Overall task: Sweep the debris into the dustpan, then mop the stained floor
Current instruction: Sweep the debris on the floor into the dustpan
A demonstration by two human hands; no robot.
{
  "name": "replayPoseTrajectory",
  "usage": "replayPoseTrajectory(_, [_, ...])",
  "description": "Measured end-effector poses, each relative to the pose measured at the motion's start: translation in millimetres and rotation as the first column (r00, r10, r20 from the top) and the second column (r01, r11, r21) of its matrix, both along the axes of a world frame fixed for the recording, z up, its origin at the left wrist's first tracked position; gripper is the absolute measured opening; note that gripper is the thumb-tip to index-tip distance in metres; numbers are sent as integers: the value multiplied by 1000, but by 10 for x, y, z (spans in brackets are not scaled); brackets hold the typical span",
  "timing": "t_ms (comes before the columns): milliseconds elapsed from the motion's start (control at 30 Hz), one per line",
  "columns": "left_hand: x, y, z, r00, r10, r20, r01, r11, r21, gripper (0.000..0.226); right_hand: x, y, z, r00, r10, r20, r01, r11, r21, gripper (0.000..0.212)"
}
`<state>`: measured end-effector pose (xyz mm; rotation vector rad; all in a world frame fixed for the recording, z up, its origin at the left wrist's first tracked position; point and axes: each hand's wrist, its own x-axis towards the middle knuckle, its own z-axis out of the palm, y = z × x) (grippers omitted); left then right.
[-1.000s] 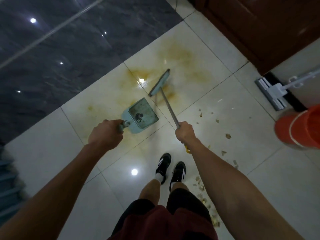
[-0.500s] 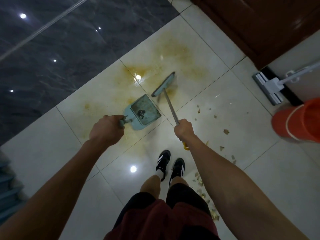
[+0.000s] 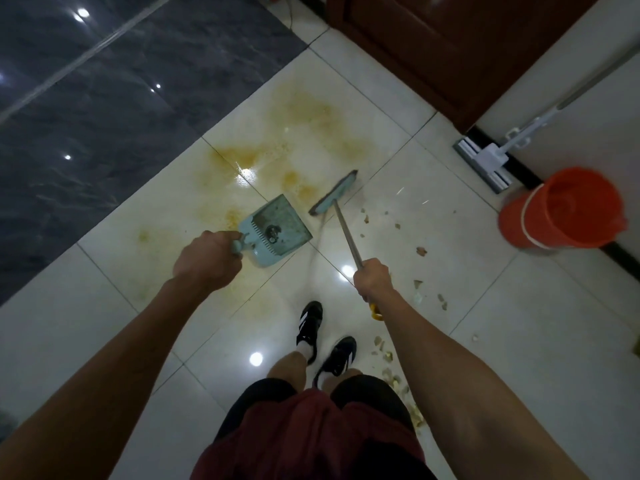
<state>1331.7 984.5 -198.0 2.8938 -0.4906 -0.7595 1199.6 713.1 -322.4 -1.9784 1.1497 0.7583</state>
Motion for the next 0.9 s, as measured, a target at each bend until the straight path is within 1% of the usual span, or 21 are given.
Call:
replayPoseTrajectory(133, [-196, -178, 36, 998, -54, 11, 53, 998, 27, 15, -398, -185, 69, 998, -56, -11, 56, 998, -2, 30])
replayPoseTrajectory(233, [-334, -355, 71, 997, -70, 17, 69, 997, 40, 19, -694, -305, 146, 996, -93, -13, 93, 996, -15, 28])
replayPoseTrajectory(400, [-526, -600, 70, 995, -95, 0, 95, 995, 39, 27, -1110, -467, 236, 987, -157, -27, 157, 987, -19, 27])
replayPoseTrajectory(567, [-652, -857, 62, 988, -152, -7, 152, 988, 28, 25, -1450, -605, 319, 969, -245, -41, 245, 969, -6, 25])
replayPoseTrajectory(700, [-679, -1048, 91, 980, -199, -9, 199, 980, 16, 21, -1604, -688, 360, 951, -309, -6, 309, 951, 16, 26])
replayPoseTrajectory(900, [-576, -1296, 106, 972, -236, -1, 236, 972, 6, 17, -1480, -856, 391, 946, -319, 54, 318, 948, 27, 28])
